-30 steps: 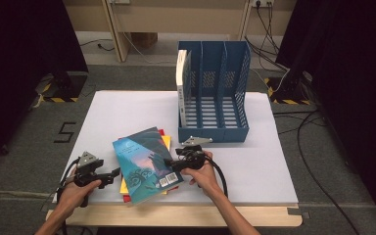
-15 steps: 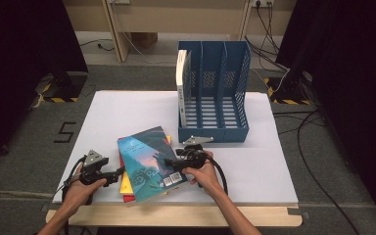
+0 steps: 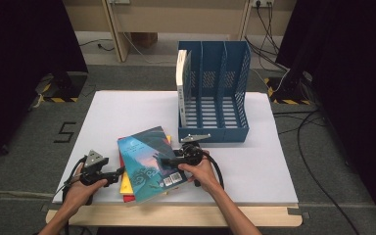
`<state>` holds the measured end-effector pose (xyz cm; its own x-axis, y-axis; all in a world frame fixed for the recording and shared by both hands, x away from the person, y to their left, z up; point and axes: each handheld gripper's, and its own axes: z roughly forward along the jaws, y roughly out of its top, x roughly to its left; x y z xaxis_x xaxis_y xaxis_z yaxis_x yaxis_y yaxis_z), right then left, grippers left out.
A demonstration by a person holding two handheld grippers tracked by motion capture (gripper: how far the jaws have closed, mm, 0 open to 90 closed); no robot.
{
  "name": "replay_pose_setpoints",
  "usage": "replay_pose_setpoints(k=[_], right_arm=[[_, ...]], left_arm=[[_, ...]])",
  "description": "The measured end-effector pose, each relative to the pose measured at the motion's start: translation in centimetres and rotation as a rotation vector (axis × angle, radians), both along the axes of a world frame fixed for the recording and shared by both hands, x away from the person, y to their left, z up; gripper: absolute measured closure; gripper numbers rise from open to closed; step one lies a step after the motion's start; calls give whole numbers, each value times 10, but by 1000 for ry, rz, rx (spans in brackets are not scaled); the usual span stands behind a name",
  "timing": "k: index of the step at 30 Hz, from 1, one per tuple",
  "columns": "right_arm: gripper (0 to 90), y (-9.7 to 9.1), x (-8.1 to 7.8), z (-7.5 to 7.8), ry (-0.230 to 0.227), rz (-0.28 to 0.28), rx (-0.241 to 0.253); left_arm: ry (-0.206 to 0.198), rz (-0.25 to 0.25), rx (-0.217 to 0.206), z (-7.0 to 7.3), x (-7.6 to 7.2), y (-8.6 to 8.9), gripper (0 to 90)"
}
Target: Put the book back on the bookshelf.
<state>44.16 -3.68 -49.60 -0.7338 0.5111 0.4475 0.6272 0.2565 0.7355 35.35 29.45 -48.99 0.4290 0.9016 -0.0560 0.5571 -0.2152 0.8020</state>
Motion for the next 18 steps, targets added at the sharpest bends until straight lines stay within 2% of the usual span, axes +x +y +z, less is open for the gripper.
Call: replay_pose_setpoints(k=[9, 12, 13, 15, 18], right_arm=[[234, 2, 1, 0, 18, 0, -7], [279, 1, 3, -4, 85, -2, 42], [281, 1, 2, -4, 83, -7, 42], [285, 4, -1, 1, 30, -10, 7], [321, 4, -3, 6, -3, 0, -24]], left_arm=[[3, -2, -8, -1, 1, 1, 210], [9, 3, -12, -1, 1, 1, 202], [10, 4, -9, -1, 1, 1, 203], [13, 3, -12, -1, 1, 2, 202], [11, 4, -10, -1, 1, 2, 197]])
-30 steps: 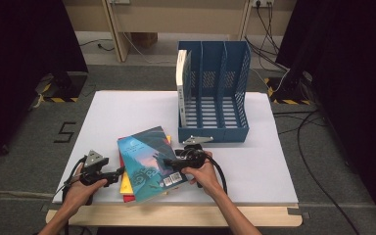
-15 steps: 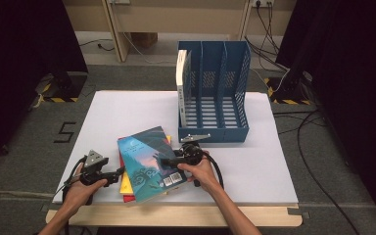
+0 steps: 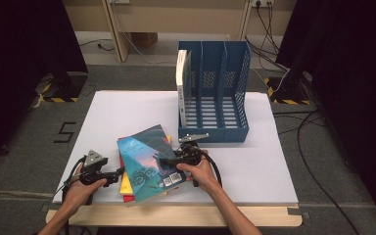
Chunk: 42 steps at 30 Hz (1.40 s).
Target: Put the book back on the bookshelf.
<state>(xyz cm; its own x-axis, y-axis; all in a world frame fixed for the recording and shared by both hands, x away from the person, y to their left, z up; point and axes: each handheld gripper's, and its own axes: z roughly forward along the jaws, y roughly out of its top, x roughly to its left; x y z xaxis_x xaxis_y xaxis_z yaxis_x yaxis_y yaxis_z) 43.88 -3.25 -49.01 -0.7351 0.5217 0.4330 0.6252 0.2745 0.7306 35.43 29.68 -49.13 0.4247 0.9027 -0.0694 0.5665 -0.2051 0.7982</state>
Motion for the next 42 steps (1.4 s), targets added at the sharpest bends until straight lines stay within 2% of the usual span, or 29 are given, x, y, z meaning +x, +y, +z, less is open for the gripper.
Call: replay_pose_setpoints(k=[3, 4, 5, 8, 10, 12, 13, 14, 16, 20, 22, 25, 29, 31, 32, 34, 36, 38, 42], right_arm=[[353, 1, -4, 7, -72, 16, -28], [358, 2, -6, 10, -107, 20, -44], [369, 3, -9, 14, -162, 34, -67], [385, 3, -12, 22, -232, 67, -92], [405, 4, -15, 26, -268, 71, -99], [448, 1, -15, 30, -273, 82, -68], [462, 0, -13, 31, -259, 84, -54], [470, 0, -12, 34, -251, 96, -60], [477, 2, -9, 36, -259, 123, -62], [517, 9, -3, 44, -228, 174, -33], [517, 10, -1, 47, -216, 184, -54], [516, 12, 4, 46, -203, 200, -50], [499, 15, 13, 42, -140, 219, -49], [491, 20, 18, 43, -123, 250, -75], [493, 21, 20, 44, -101, 245, -77], [494, 25, 27, 44, -89, 264, -79], [494, 26, 31, 43, -60, 266, -68], [495, 26, 34, 41, 0, 251, -51], [491, 27, 41, 38, 49, 248, -29]], left_arm=[[6, 0, -1, 0, 0, 1, 188], [5, 2, -1, 0, 0, 1, 184], [4, 2, 0, 0, 0, 2, 182], [7, 2, -1, -1, 0, 1, 178], [7, 1, 21, -2, 0, 0, 188], [7, -2, 26, -2, 1, -1, 196], [8, -1, 23, -3, 1, 0, 196], [8, 1, 23, -3, 1, 0, 196], [7, -3, 29, -3, 1, -1, 205], [3, -10, 44, -3, 1, -4, 295], [3, -12, 44, -3, 1, -4, 299], [2, -12, 43, -3, 1, -4, 298], [4, -16, 41, -3, 2, -4, 298], [6, -19, 41, -3, 2, -3, 298], [6, -20, 42, -3, 2, -3, 297], [6, -19, 45, -3, 2, -3, 297], [6, -20, 44, -3, 3, -3, 297], [6, -20, 43, -3, 3, -3, 297], [4, -19, 41, -3, 3, -3, 296]])
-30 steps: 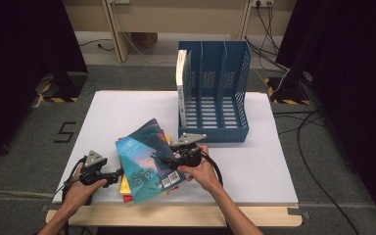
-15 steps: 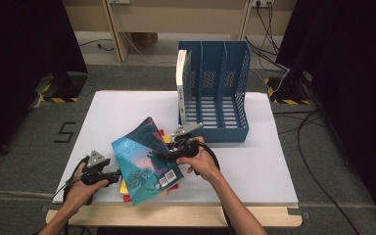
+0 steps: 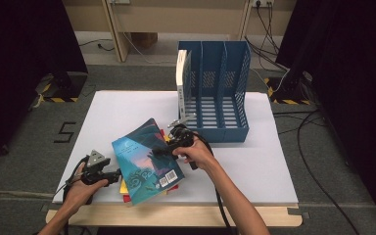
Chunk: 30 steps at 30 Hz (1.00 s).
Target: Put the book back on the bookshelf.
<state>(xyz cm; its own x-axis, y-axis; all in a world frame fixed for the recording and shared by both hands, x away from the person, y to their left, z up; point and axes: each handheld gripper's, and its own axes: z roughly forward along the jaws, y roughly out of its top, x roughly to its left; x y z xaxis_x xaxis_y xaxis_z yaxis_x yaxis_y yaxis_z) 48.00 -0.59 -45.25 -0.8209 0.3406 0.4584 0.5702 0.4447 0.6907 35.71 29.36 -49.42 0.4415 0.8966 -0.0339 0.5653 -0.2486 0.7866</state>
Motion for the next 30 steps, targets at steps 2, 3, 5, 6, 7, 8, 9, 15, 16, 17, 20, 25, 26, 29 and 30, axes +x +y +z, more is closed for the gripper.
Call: replay_pose_setpoints(k=[2, 3, 5, 6, 7, 8, 9, 15, 16, 17, 20, 25, 26, 29, 30], right_arm=[[464, 5, 1, 0, 5, -8, -1], [463, 7, 1, 0, 4, -9, -7], [473, 18, 0, -2, 17, -14, -43], [493, 23, 0, -4, -15, -21, -50], [529, 26, -2, -4, -6, -46, -56], [577, 26, -1, -4, -20, -56, -50], [607, 24, 0, -5, -26, -69, -26], [673, 21, -7, -2, -73, -99, 45], [675, 20, -10, 0, -73, -101, 50], [678, 20, -11, 1, -91, -96, 62], [685, 18, -17, 7, -124, -94, 80], [690, 11, -28, 16, -189, -98, 145], [691, 9, -30, 18, -207, -99, 164], [693, 1, -35, 24, -253, -110, 212], [693, -2, -37, 26, -277, -113, 229]], left_arm=[[0, 1, 0, 0, 0, 0, 295], [-1, 1, 1, 0, 0, 0, 295], [-1, 1, 1, 0, 0, 0, 295], [2, 1, 5, 0, 0, 0, 295], [1, 0, 2, 0, 0, 0, 294], [3, -1, -2, 0, 0, 0, 295], [0, -3, 2, 0, 0, 0, 294], [11, 4, -11, -1, 1, 2, 278], [18, 8, -25, -2, 1, 3, 269], [26, 10, -41, -2, 2, 4, 259], [41, 13, -74, -2, 3, 7, 222], [36, 12, -82, -1, 3, 8, 206], [36, 11, -88, -1, 3, 9, 194], [36, 15, -108, 0, 3, 10, 182], [39, 15, -114, 0, 3, 10, 182]])
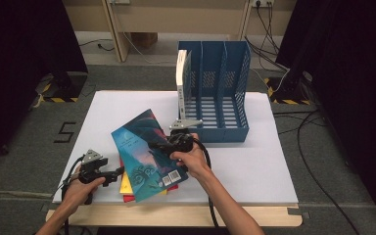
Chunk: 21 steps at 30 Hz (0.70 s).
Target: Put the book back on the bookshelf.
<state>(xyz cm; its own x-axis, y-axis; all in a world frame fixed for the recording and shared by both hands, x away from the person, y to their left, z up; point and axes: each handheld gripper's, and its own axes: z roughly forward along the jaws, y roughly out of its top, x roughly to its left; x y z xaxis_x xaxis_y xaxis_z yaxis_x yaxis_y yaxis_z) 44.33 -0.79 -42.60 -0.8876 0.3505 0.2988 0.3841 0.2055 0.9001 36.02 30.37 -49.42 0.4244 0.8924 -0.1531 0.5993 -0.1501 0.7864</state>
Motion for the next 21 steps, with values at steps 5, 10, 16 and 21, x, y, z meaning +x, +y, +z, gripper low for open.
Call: replay_pose_setpoints(k=[5, 10, 16, 21], right_arm=[[695, -9, -5, 15, -88, -51, 68], [697, -17, -5, 33, -198, -81, 103], [698, -22, -6, 41, -260, -126, 105], [698, -19, -4, 43, -331, -156, 118]], left_arm=[[2, 4, -4, 1, 0, -1, 183], [-2, -11, 35, -1, 0, -1, 179], [13, -17, 68, -3, 2, 0, 166], [18, 20, 68, -4, 4, 9, 167]])
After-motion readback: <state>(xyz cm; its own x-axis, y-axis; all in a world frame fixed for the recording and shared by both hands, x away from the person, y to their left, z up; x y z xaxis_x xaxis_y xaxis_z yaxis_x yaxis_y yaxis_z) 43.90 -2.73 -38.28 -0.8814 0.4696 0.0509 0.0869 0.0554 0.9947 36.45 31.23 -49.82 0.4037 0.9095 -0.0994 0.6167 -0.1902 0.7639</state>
